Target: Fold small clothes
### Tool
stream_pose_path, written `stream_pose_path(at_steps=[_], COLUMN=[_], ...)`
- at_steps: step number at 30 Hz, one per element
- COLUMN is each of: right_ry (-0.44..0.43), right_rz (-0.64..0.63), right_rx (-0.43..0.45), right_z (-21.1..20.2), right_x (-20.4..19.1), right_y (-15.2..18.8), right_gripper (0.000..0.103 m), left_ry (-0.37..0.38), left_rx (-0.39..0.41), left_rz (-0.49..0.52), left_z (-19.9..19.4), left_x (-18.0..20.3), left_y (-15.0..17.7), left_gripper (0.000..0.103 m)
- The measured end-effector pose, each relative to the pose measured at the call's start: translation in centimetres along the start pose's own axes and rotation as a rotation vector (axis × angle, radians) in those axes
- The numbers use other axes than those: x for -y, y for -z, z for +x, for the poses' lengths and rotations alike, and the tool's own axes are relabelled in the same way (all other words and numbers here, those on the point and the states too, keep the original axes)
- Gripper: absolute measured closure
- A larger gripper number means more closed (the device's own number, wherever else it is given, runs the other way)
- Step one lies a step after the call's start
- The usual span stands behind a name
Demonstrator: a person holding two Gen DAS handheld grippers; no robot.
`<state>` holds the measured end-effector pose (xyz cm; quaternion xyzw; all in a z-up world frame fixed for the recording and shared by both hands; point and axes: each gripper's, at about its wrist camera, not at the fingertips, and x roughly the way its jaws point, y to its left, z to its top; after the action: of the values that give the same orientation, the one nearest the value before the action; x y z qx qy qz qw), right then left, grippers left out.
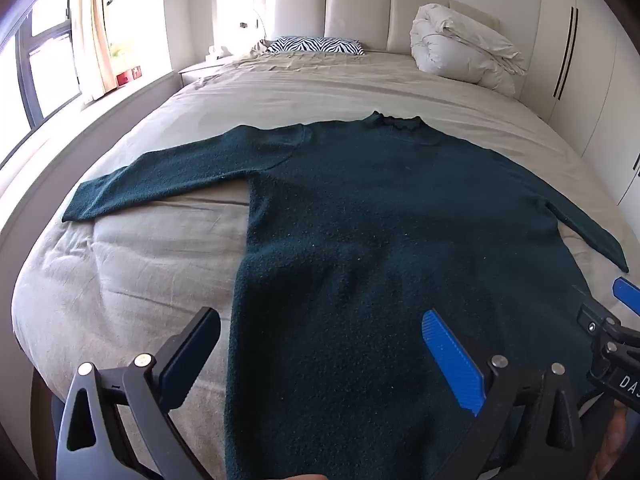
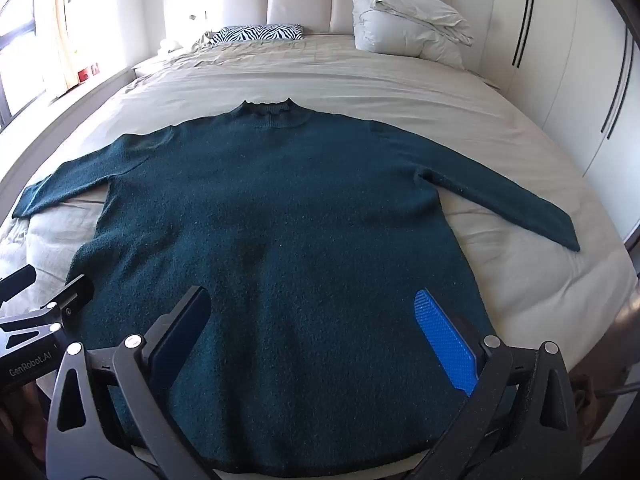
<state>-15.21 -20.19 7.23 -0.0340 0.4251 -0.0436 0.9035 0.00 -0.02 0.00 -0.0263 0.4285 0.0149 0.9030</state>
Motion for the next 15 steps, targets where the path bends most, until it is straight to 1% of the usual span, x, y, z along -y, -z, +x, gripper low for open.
stream_pose_path(at_steps=[8, 9, 12, 15], right_ry=[0.004, 0.008, 0.007, 0.008], right_rz=[0.002, -0.002, 0.0, -0.004], right_rx=[0.004, -0.001, -0.003, -0.006], right_z=[-0.14, 0.29, 0.41, 0.24], right_x=[0.3, -0.23, -0.15, -0.22], right_y=[0.02, 0.56, 0.83, 0.39], right_gripper=[0.0, 0.0, 0.0, 0.0], left_ry=[-0.005, -0.005, 0.0, 0.001], left_rx=[-0.002, -0.003, 0.003, 0.002], left_rz=[0.0, 0.0, 0.004, 0.003], left_z=[0.46, 0.56, 0.05, 0.12], left_x=[-0.24, -0.26, 0.2, 0.04], left_y=[-0.19, -0.23, -0.14, -0.04], left_gripper=[0.0, 0.0, 0.0, 0.0])
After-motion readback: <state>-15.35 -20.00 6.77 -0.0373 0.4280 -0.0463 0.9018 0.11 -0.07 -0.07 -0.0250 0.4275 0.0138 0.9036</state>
